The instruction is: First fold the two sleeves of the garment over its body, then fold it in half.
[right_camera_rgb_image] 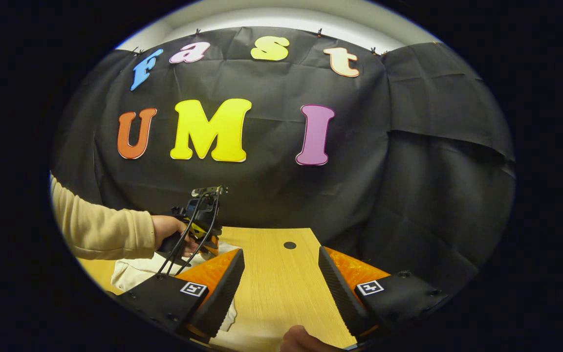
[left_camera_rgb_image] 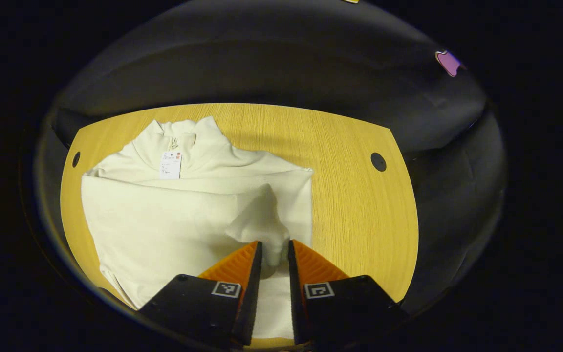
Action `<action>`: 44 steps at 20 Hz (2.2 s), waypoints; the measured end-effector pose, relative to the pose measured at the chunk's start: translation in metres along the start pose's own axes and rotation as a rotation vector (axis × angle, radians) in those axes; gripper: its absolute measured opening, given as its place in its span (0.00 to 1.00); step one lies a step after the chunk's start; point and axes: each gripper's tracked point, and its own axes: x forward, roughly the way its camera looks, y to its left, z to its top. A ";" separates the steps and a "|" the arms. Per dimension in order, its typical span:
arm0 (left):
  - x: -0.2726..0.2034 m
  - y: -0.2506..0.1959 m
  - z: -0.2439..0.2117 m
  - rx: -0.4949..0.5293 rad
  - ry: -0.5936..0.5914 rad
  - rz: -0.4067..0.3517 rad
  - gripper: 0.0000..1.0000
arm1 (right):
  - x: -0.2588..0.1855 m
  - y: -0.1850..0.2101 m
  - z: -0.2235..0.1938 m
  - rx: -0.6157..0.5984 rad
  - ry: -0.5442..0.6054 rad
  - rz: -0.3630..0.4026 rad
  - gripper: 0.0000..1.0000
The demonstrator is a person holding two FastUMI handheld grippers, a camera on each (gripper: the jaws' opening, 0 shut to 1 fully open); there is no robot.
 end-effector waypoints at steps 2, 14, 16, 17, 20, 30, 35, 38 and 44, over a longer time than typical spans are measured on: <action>-0.004 0.003 0.006 0.004 -0.026 0.012 0.47 | 0.000 0.000 -0.003 0.009 0.011 0.004 0.95; -0.084 0.047 -0.011 -0.093 -0.128 -0.013 0.99 | -0.010 0.049 -0.004 -0.013 0.021 0.087 0.95; -0.103 0.066 -0.020 -0.117 -0.155 -0.024 0.99 | -0.011 0.063 -0.008 -0.009 0.040 0.103 0.95; -0.113 0.076 -0.027 -0.129 -0.164 -0.030 0.99 | -0.012 0.072 -0.010 -0.005 0.049 0.113 0.95; -0.132 0.123 -0.047 -0.143 -0.182 0.005 1.00 | -0.013 0.096 -0.016 -0.012 0.069 0.137 0.95; -0.156 0.249 -0.159 -0.219 -0.077 0.147 0.99 | 0.006 0.156 -0.079 -0.026 0.232 0.164 0.95; -0.171 0.270 -0.205 -0.248 0.005 0.178 0.99 | 0.016 0.172 -0.122 -0.072 0.330 0.166 0.95; -0.181 0.273 -0.212 -0.248 0.030 0.193 0.99 | 0.018 0.168 -0.152 -0.073 0.407 0.148 0.95; -0.196 0.252 -0.210 -0.220 0.122 0.200 0.99 | 0.029 0.138 -0.231 -0.085 0.637 0.065 0.95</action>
